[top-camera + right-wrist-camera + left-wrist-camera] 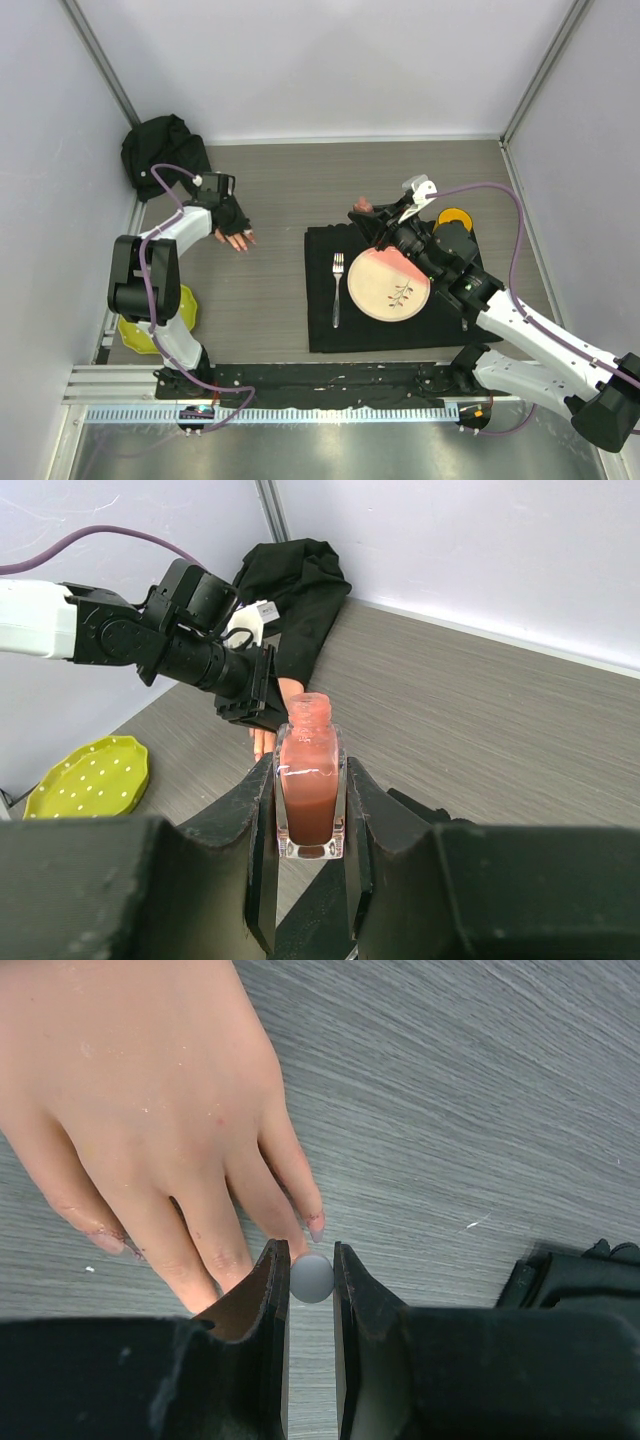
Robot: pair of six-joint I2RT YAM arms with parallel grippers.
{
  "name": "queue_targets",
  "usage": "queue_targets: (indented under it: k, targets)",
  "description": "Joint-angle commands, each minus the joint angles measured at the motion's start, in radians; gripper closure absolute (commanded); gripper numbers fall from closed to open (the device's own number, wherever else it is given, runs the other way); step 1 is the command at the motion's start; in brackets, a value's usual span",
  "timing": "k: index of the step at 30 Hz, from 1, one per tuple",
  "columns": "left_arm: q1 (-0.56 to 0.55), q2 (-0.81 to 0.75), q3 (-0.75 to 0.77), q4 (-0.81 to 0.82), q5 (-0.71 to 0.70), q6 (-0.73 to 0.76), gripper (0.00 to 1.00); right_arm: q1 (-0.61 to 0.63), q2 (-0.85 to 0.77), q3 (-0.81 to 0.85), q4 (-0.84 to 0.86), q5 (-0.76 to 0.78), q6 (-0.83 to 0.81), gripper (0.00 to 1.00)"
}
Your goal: Paint the nails
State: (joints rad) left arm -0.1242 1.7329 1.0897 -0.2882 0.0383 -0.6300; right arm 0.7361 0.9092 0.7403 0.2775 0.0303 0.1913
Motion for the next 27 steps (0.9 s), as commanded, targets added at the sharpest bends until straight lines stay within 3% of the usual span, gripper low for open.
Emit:
queue_targets:
  k: [1,27]
  targets:
    - [-0.012,-0.019,0.006,0.024,0.005,-0.017,1.00,-0.004,-0.020,0.004,0.066,-0.015,0.014,0.99]
    - [-0.022,-0.021,0.032,-0.008,-0.054,-0.007,1.00,-0.004,-0.027,-0.001,0.061,-0.015,0.014,0.99]
